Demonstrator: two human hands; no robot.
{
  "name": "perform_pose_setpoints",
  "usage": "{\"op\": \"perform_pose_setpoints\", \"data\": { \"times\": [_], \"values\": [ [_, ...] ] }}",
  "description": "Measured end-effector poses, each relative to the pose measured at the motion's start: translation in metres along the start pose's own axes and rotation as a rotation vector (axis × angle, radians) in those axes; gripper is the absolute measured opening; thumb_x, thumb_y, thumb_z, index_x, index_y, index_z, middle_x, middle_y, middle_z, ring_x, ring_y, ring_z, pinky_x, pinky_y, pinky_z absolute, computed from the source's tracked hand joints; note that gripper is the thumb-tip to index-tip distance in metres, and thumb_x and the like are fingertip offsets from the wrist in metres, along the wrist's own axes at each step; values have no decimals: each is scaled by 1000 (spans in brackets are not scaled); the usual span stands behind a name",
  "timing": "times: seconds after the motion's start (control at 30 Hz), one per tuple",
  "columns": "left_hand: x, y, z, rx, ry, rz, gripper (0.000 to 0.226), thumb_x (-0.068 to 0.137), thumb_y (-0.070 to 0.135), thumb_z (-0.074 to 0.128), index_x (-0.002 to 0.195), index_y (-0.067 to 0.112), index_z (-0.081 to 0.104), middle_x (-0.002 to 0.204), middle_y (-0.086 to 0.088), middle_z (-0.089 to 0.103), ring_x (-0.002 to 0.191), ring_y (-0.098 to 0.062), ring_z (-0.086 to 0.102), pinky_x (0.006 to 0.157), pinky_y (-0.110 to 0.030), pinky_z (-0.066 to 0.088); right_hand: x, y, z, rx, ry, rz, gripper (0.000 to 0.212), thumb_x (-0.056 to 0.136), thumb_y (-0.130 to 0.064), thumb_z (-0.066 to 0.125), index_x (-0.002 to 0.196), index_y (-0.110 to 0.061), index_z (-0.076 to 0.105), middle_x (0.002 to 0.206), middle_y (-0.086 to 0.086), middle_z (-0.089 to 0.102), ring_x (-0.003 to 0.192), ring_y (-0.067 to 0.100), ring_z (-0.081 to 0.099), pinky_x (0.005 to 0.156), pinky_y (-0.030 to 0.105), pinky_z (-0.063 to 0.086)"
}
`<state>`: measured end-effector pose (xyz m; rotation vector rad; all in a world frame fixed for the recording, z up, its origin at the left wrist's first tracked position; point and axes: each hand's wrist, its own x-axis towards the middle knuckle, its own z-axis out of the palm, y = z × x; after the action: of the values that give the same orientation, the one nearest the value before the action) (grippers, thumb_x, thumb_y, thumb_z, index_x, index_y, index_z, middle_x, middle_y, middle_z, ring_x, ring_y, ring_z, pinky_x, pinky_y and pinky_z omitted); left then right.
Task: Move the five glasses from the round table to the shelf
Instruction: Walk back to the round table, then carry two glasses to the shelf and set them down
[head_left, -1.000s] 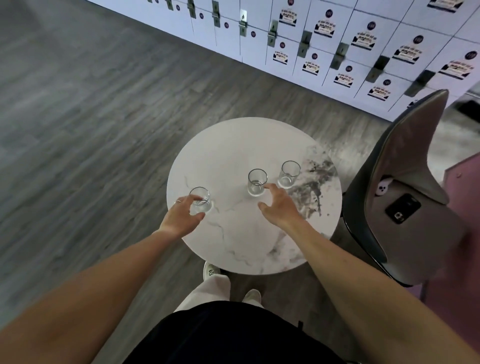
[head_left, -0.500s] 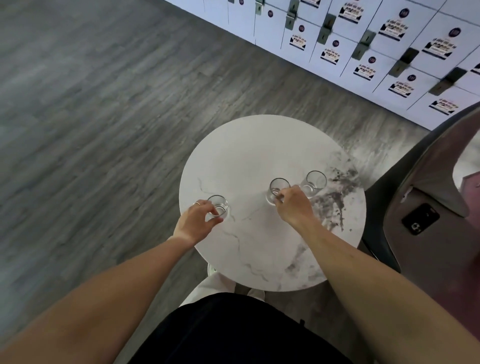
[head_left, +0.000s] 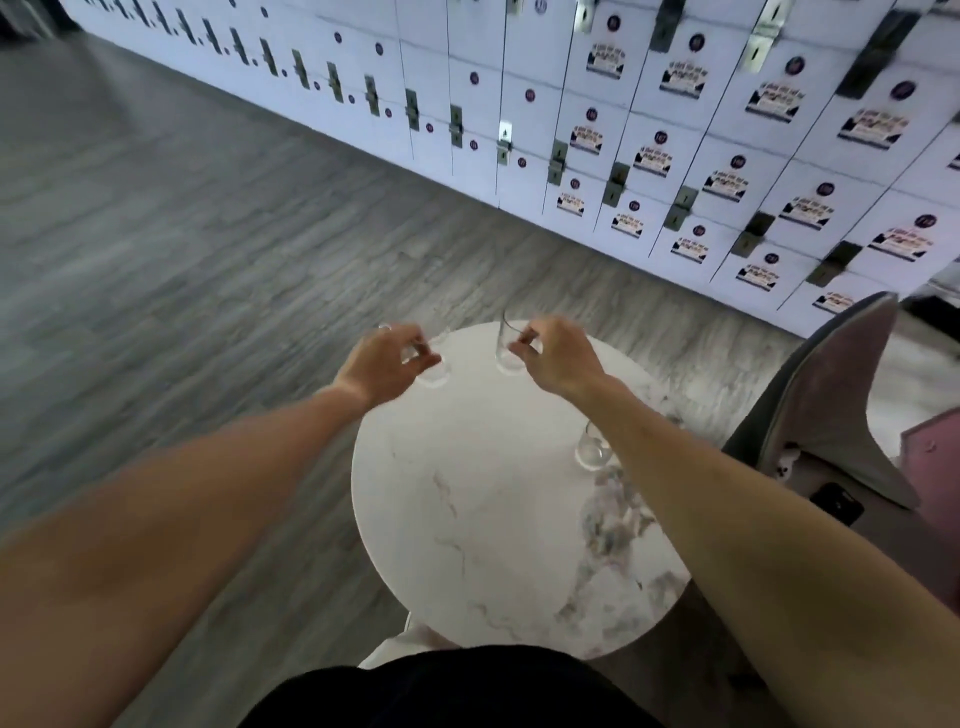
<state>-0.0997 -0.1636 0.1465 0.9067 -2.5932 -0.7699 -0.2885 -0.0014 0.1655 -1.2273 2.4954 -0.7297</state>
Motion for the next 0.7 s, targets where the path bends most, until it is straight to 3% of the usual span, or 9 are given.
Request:
{"op": "perform_pose_setpoints", "data": {
  "times": [0.17, 0.37, 0.53, 0.7],
  "values": [
    [43, 61, -81, -8, 170, 94, 19, 84, 24, 76, 90, 7, 71, 96, -15, 73, 92, -31, 69, 83, -40, 53, 19, -59, -82, 3, 118, -169, 21, 88, -31, 68, 97, -13, 73, 106, 13, 65, 96, 27, 63, 81, 28, 44],
    [39, 115, -163, 24, 292, 120, 20, 86, 33, 72, 91, 15, 67, 85, -5, 68, 90, -26, 67, 77, -30, 47, 15, -121, -151, -22, 207, -330, 15, 89, -39, 63, 90, -23, 64, 105, 12, 60, 88, 25, 56, 75, 28, 37],
    [7, 127, -216, 80, 336, 85, 21, 88, 36, 70, 94, 17, 65, 102, -5, 70, 97, -25, 66, 87, -35, 48, 4, -166, -169, -16, 204, -437, 12, 89, -39, 62, 87, -28, 60, 106, 7, 55, 92, 20, 51, 79, 28, 35],
    [-39, 98, -257, 145, 403, 16, 20, 88, 37, 70, 93, 18, 65, 89, 1, 63, 88, -21, 59, 77, -30, 44, -11, -217, -154, 35, 145, -519, 10, 88, -39, 61, 89, -29, 60, 103, 1, 48, 91, 18, 48, 78, 29, 33]
  ]
}}
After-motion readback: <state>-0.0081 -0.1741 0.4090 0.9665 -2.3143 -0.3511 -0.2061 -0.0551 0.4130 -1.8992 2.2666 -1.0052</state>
